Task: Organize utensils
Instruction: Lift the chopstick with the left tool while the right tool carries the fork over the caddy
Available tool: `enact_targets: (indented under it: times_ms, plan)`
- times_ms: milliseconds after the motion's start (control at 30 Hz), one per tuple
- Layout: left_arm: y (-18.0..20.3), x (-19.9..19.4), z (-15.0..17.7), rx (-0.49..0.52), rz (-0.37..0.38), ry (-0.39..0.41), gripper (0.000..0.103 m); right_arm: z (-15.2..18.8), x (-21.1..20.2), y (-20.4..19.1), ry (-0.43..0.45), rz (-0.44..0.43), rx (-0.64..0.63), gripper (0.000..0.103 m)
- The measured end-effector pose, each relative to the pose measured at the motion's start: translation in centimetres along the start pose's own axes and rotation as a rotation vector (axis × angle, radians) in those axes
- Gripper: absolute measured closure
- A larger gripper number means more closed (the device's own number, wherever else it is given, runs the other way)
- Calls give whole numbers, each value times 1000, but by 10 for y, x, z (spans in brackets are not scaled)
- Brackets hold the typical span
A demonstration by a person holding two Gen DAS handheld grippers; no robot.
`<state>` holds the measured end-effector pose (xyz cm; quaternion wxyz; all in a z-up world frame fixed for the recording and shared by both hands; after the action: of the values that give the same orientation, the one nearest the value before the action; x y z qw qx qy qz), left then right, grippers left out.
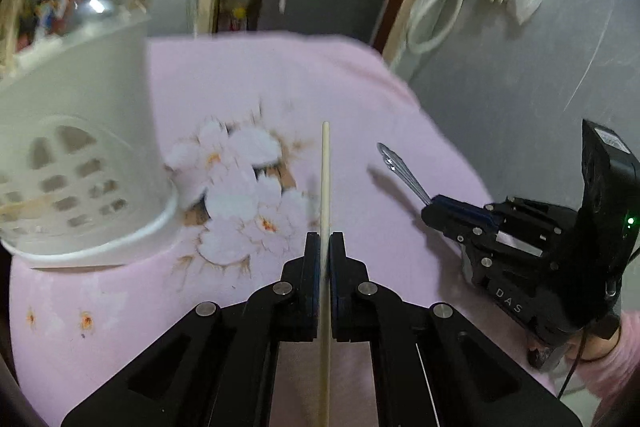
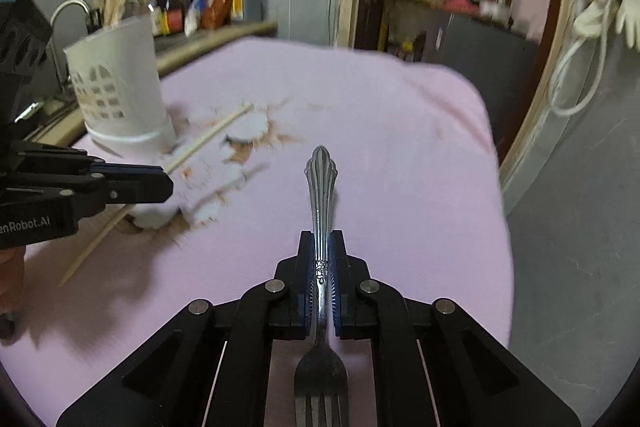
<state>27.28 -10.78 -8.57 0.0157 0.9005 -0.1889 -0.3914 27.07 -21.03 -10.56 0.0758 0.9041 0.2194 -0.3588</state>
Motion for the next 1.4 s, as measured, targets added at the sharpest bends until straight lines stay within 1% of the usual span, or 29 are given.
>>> enact_targets:
  times_ms: [33,67,100,133,167,233,267,300,400,500,600,667,733,933,1133,1233,1400]
  plan:
    - [-1,-5,0,4,-18,21,101,-5,-8,-2,43,2,-3,98]
    - [0,-11,-2,-1,-23,59,101,-9,-16,-4,83,7,-13,98]
    - [0,-19,-5,-7,-24,105,101,-13,-24,-7,120,10,-20,98]
    - [-1,-25,-8,-1,-44,146,101,-16,-29,-9,151,9,-23,98]
    - [-2,-35,-12,-8,-50,207,101,-19,-36,-12,188,13,-28,98]
    - [1,-48,-19,-5,-60,300,101,-25,-47,-18,267,15,-37,98]
    - [1,-53,-21,-2,-65,331,101,-30,-54,-22,316,19,-49,98]
    - [1,-62,-24,4,-75,378,101,-34,-60,-26,355,20,-58,98]
    - [-3,-77,-33,-3,-88,462,101,-50,-73,-37,460,20,-74,98]
    - [-9,-89,-39,-16,-81,508,101,-69,-82,-44,536,15,-84,98]
    - [-20,-99,-45,-36,-84,542,101,-83,-87,-50,576,-1,-86,98]
    - [-30,-112,-46,-55,-81,560,101,-91,-88,-54,595,-12,-86,98]
    - [-37,-119,-50,-62,-83,573,101,-95,-87,-58,603,-18,-90,98]
    - [-58,-141,-68,-89,-97,656,101,-112,-90,-71,626,-50,-99,98]
    - [-88,-163,-88,-124,-138,743,101,-138,-93,-90,681,-98,-96,98]
    - [-105,-177,-99,-137,-170,792,101,-155,-92,-103,712,-130,-93,98]
    - [-153,-204,-118,-218,-225,876,101,-187,-88,-124,768,-202,-66,98]
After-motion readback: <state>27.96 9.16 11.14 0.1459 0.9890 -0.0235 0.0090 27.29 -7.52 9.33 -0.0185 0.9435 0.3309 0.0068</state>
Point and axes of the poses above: each gripper's, at about its wrist camera, not at the fingertips, and x roughly the way its jaws point, y to its right, z to its underside, the point moved 8 cm from there along x, roughly the way its jaws point, and after that the axes turned 7 degrees about -z, right-handed, at the moved point
